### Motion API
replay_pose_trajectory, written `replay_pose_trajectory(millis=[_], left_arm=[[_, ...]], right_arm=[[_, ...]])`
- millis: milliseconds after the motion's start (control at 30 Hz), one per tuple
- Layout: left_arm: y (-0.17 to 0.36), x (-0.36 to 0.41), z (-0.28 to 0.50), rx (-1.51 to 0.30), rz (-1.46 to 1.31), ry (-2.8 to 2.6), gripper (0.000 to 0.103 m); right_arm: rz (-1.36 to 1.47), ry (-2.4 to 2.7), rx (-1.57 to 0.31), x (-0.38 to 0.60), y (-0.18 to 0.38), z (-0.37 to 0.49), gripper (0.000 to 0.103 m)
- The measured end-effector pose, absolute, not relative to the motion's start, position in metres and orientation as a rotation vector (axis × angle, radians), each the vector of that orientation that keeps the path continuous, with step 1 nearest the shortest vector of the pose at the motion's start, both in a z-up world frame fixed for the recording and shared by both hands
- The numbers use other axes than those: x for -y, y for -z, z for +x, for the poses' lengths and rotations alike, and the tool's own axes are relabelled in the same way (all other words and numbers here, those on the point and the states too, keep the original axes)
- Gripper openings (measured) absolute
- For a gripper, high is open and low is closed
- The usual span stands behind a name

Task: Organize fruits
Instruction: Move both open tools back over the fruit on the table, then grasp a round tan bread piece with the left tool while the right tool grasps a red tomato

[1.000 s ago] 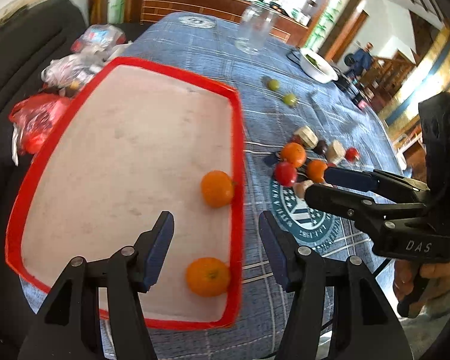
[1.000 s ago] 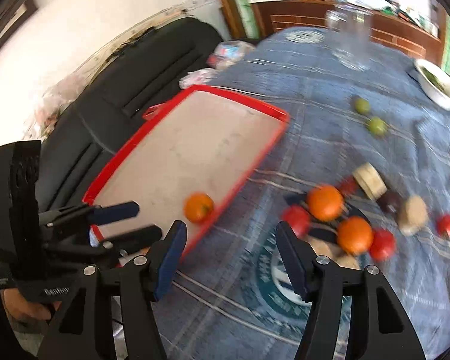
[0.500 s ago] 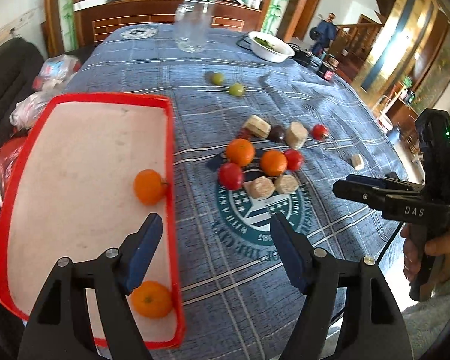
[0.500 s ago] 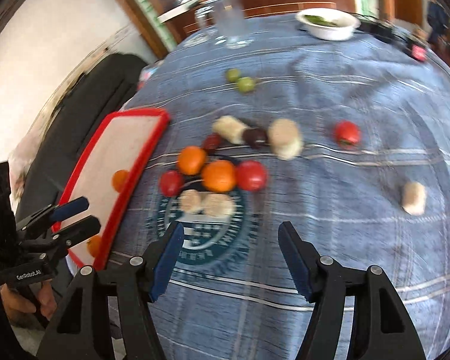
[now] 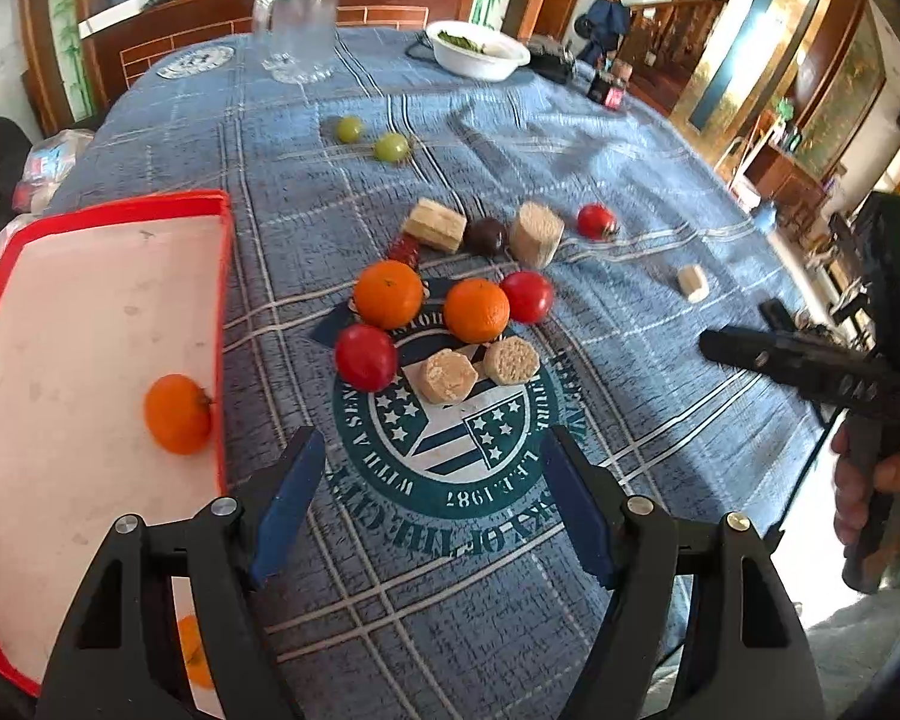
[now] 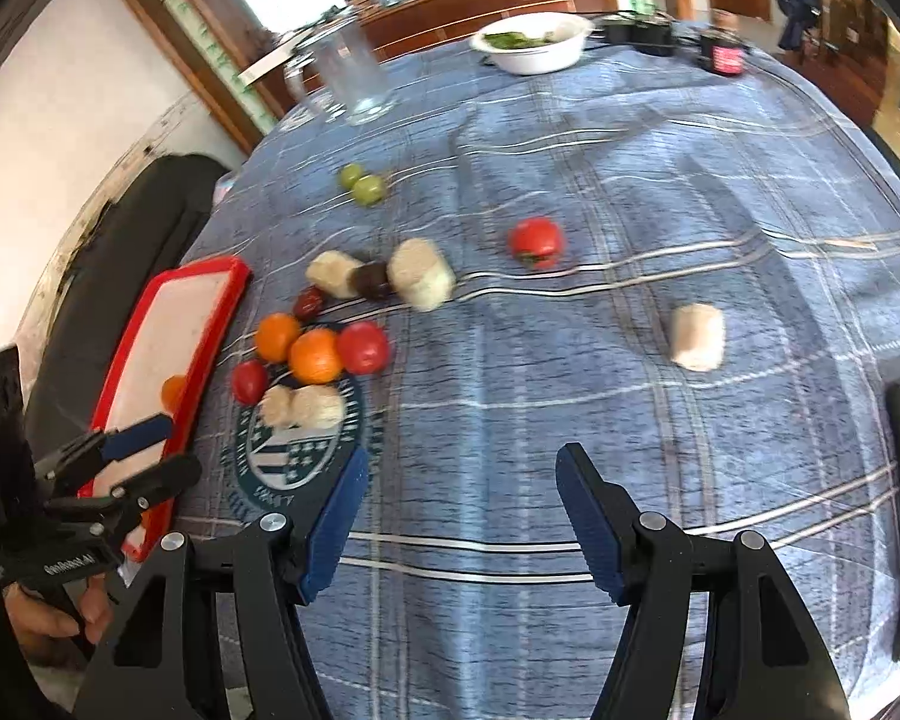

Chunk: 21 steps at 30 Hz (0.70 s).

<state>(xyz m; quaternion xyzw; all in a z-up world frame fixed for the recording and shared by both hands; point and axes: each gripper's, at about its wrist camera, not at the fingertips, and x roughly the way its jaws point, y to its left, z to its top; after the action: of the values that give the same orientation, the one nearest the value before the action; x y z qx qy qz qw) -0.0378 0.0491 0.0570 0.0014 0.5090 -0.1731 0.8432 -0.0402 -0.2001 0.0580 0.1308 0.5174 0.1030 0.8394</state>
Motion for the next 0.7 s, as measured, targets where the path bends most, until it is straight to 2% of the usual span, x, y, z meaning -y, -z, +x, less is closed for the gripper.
replay_pose_trajectory(millis=[100, 167, 200, 333, 400, 600, 633, 700], left_arm=[[-0.05, -0.045, -0.031, -1.093, -0.013, 0.373, 0.073], [-0.048, -0.044, -0.026, -1.097, -0.03, 0.375, 0.068], [-0.047, -0.044, -0.025, -1.099, -0.034, 0.377, 0.062], [-0.038, -0.038, -0.019, -1.122, -0.039, 0.378, 0.06], [-0.035, -0.036, -0.017, -1.13, -0.038, 0.381, 0.055], [-0.03, -0.034, -0.012, -1.137, -0.044, 0.379, 0.052], [-0.029, -0.034, -0.011, -1.139, -0.049, 0.377, 0.046], [-0.026, -0.036, -0.008, -1.145, -0.058, 0.369, 0.044]], right_arm=[[0.314, -0.154, -1.091, 0.223, -0.057, -0.037, 0.066], [0.332, -0.115, -1.091, 0.237, -0.056, -0.033, 0.062], [0.34, -0.101, -1.096, 0.244, -0.055, -0.031, 0.061], [0.339, -0.065, -1.108, 0.258, -0.052, -0.023, 0.056], [0.355, -0.057, -1.11, 0.26, -0.052, -0.02, 0.053], [0.292, -0.148, -1.099, 0.229, -0.062, 0.001, 0.05], [0.269, -0.163, -1.1, 0.222, -0.062, 0.005, 0.047], [0.216, -0.182, -1.11, 0.208, -0.061, 0.015, 0.044]])
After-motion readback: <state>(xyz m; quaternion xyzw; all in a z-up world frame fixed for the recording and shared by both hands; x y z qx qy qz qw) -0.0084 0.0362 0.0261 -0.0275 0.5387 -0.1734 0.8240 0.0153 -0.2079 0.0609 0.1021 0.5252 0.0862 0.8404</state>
